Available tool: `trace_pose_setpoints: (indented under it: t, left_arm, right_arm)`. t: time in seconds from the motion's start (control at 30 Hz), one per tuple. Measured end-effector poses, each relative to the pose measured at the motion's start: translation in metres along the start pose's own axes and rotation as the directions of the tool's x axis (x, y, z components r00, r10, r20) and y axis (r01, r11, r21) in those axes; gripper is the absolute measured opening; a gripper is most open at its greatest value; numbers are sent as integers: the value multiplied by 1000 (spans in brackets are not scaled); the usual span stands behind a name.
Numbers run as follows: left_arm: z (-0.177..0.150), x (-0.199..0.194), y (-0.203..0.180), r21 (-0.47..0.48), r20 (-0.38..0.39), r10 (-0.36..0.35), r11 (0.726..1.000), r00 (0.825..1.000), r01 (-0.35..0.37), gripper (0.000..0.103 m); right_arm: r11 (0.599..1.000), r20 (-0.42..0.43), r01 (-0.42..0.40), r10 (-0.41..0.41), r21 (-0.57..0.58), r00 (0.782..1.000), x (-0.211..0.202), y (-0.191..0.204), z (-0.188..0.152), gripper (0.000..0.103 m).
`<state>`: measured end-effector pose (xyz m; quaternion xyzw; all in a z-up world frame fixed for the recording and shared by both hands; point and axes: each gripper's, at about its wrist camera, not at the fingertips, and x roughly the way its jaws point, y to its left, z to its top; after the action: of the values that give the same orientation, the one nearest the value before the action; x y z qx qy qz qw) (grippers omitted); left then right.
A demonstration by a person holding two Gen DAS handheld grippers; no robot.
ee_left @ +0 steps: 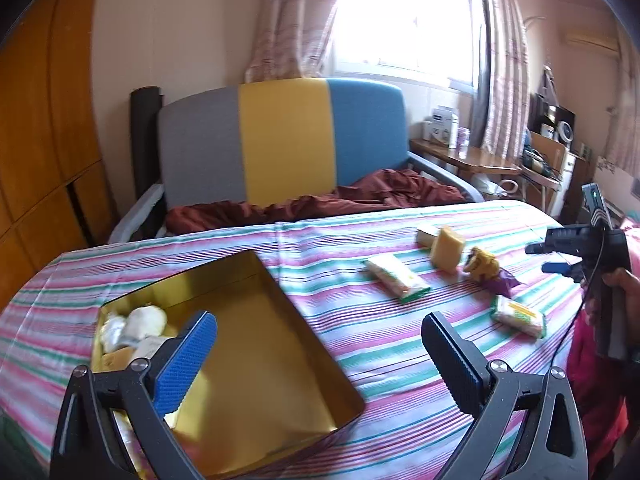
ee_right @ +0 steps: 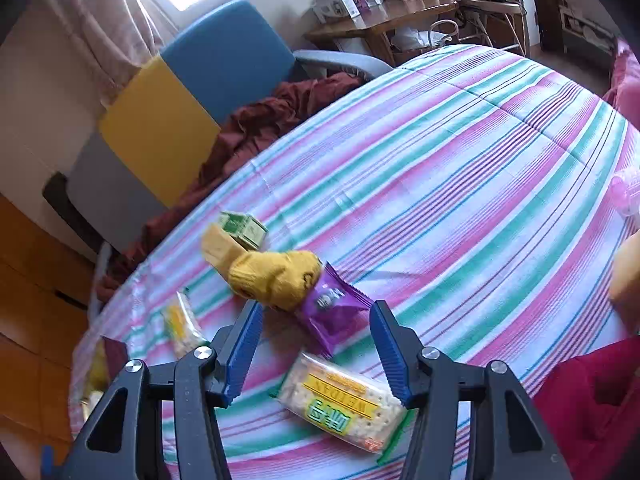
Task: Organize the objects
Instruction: 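Move both grippers away from the gold box back over the remaining table items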
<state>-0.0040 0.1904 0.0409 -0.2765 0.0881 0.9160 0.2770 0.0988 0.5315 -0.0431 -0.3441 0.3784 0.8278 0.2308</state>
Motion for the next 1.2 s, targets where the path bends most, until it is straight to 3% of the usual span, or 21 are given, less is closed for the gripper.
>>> trace_pose_setpoints:
  t: [0.27, 0.47, 0.63, 0.87, 1.03, 1.2]
  left_arm:
    - [14, 34, -34, -15, -85, -111, 994, 990, 111, 103]
    - [19, 56, -55, 6, -139, -137, 990, 981, 140, 103]
    - [19, 76, -67, 7, -180, -143, 989, 973, 147, 103]
    - [25, 107, -80, 6, -227, -143, 989, 963, 148, 103]
    - [37, 132, -82, -32, -261, -135, 991, 956, 131, 103]
    - [41, 165, -86, -78, -333, -120, 992, 935, 100, 103]
  right_arm:
    - [995, -86, 24, -33, -94, 996, 13, 16, -6, 58]
    - [970, -210, 152, -192, -191, 959, 45, 24, -18, 58]
    - [987, -161, 90, -110, -130, 981, 30, 17, -13, 58]
    - [999, -144, 33, -31, 8, 989, 23, 0, -4, 58]
    - [1000, -153, 18, -19, -6, 988, 26, 7, -3, 58]
    - [1000, -159, -2, -1, -20, 987, 26, 9, -5, 58]
